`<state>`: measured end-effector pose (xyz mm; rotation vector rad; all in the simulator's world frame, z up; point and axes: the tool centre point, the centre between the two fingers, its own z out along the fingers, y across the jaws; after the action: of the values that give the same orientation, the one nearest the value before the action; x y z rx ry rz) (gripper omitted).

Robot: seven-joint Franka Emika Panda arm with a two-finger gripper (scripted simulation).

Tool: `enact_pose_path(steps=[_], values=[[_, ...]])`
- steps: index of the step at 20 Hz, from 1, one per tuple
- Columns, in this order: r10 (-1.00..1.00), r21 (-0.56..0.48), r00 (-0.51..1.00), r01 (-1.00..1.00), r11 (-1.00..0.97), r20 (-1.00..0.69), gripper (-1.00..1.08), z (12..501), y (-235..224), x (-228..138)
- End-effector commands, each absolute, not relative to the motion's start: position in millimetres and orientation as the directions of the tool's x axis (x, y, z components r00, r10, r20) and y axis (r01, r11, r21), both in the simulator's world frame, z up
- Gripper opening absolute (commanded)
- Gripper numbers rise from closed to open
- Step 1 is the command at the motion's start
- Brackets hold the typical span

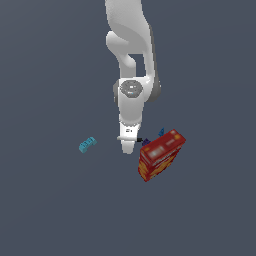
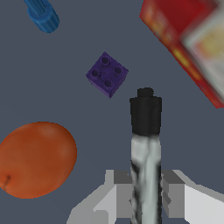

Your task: Pick up a designated object from a clutter of objects.

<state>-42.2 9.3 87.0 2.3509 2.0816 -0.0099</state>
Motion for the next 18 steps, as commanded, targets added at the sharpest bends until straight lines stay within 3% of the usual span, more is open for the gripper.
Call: enact_pose_path(steps=[1,18], values=[[0.993,-0.003,0.12,0.993,-0.121,-0.007,-1.0,104.4,18.9,-46.2],[0.993,-0.005,0.117,0.993,-0.117,-0.002,-1.0,211.2,79.6,-67.7]])
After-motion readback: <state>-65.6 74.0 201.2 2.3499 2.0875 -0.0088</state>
